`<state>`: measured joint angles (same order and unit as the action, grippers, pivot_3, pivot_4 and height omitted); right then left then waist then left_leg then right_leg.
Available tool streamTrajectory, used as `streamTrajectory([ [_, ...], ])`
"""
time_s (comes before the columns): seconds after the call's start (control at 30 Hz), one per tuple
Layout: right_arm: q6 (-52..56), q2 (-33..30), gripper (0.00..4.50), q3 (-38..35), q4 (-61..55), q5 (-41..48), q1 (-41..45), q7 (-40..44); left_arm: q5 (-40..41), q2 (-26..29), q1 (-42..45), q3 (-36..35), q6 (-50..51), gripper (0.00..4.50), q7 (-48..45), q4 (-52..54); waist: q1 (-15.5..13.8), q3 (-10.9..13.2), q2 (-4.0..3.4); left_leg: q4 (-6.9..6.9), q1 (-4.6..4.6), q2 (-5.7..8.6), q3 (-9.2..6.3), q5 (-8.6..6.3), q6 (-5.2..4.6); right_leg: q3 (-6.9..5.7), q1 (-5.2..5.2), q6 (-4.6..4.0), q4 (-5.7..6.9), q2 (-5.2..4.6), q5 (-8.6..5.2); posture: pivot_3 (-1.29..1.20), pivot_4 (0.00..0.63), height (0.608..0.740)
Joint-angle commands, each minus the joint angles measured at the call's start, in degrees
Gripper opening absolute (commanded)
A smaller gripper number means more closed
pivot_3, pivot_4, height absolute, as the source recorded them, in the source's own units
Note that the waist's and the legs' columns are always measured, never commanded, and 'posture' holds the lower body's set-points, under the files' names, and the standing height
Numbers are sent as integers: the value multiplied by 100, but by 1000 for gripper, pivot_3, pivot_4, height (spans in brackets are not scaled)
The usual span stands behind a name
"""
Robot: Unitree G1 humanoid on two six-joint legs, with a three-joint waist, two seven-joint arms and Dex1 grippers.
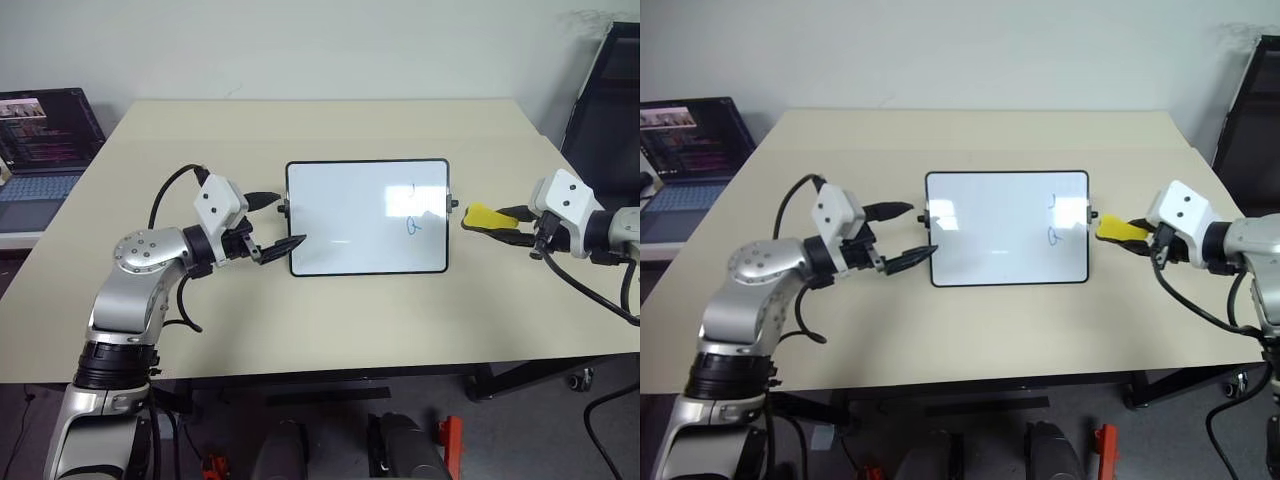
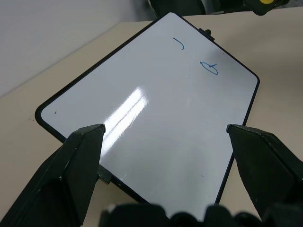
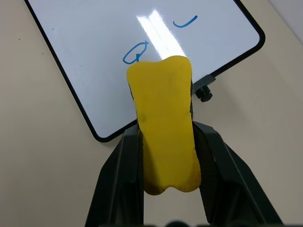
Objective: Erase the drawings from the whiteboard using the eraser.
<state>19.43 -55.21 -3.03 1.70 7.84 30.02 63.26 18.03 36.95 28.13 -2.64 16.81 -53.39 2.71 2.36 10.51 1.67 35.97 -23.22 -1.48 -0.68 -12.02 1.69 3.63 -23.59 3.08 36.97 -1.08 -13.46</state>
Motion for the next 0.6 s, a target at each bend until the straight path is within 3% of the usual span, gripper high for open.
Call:
streamTrajectory([
  [0.03,-177,-178,1108,-28,48,-70,121,14,33,118,113,1,-33,4500,-88,267,-4,0,0,0,0,0,0,0,0,0,0,0,0,0,0,0,150,740],
  [0.6,-135,-148,1108,43,-40,-60,60,15,-88,235,291,151,246,4500,-96,380,-9,0,0,2,0,0,1,0,0,1,0,1,2,0,1,0,150,740],
])
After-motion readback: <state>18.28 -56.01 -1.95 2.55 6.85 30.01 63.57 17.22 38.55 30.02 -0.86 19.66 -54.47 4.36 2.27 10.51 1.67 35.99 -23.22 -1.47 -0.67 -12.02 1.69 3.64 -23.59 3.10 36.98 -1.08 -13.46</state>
